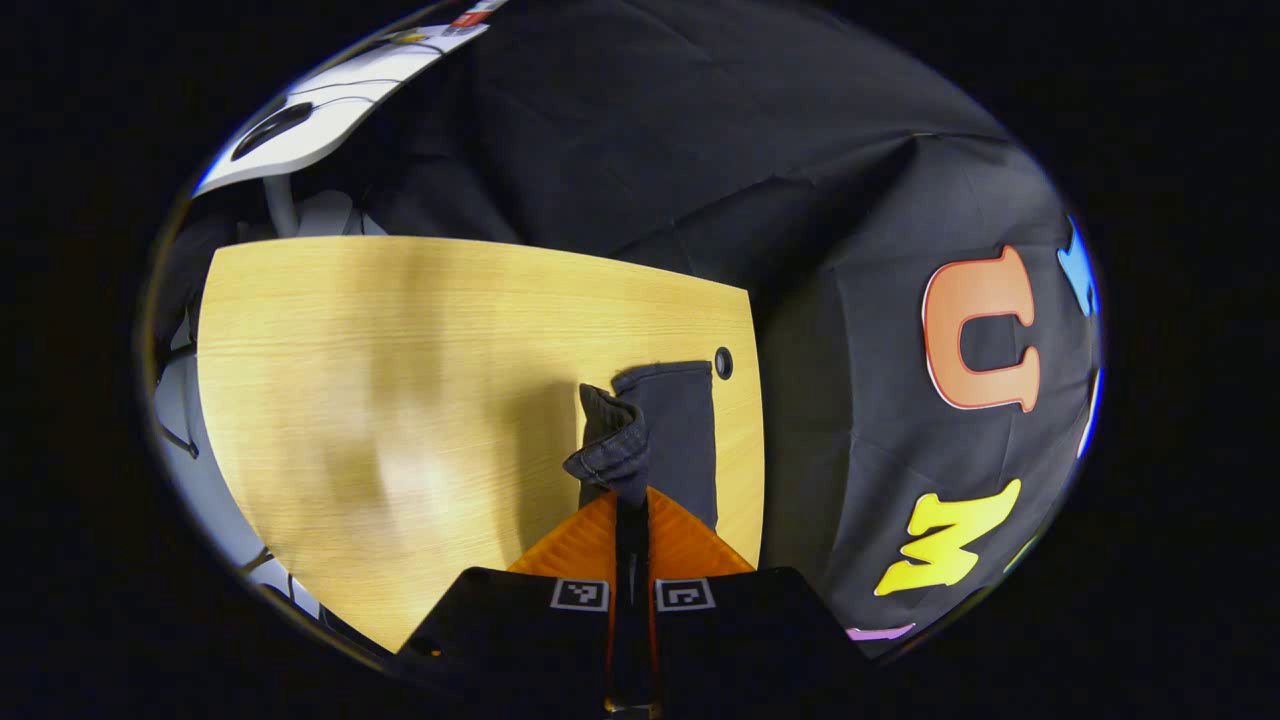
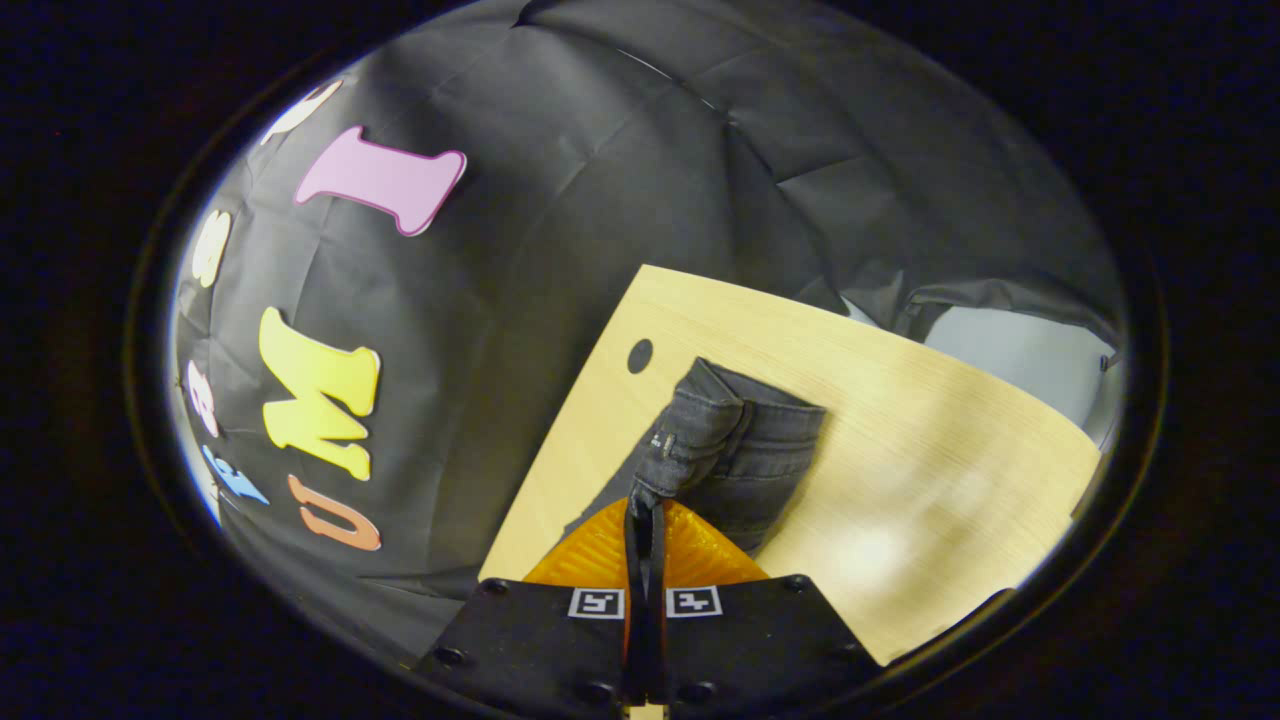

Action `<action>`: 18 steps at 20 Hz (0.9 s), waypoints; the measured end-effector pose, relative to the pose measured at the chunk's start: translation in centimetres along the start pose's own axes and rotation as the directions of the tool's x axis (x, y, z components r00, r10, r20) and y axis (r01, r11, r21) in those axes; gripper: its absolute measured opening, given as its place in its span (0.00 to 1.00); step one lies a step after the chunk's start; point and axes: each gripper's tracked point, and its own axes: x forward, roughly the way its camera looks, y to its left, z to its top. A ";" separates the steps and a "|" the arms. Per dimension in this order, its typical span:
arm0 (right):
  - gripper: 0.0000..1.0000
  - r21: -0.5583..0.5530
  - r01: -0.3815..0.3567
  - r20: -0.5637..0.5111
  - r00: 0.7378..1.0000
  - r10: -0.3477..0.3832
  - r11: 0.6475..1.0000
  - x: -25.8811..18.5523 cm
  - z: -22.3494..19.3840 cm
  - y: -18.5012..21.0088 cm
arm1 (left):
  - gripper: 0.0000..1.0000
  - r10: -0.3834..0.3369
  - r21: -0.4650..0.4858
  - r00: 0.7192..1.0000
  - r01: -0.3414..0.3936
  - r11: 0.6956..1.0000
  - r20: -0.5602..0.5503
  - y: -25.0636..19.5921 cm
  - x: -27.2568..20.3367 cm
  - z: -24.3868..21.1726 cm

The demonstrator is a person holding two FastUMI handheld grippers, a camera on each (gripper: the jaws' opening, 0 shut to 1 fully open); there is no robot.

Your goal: Grasp the waist and the cuffs of the jeans and fold them to make the two legs overlap; first hold the waist and fold one-third of the jeans toward the cuffs, then hold the cuffs and fold the remaining one-third in the same direction to finish folding.

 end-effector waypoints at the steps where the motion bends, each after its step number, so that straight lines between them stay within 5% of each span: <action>1: 0.01 0.009 -0.013 0.007 1.000 0.013 1.000 0.9 0.4 0.8 | 0.03 0.004 -0.010 1.000 -0.004 1.000 -0.003 -0.9 0.9 0.3; 10: 0.01 0.074 -0.021 0.024 1.000 0.020 0.997 8.2 3.1 2.6 | 0.03 0.112 -0.059 0.994 -0.112 0.992 0.006 -4.5 9.5 2.2; 18: 0.01 0.072 0.047 0.019 0.999 -0.049 0.996 16.4 3.9 2.0 | 0.03 0.169 0.017 0.986 -0.169 0.985 -0.007 -7.7 18.8 2.3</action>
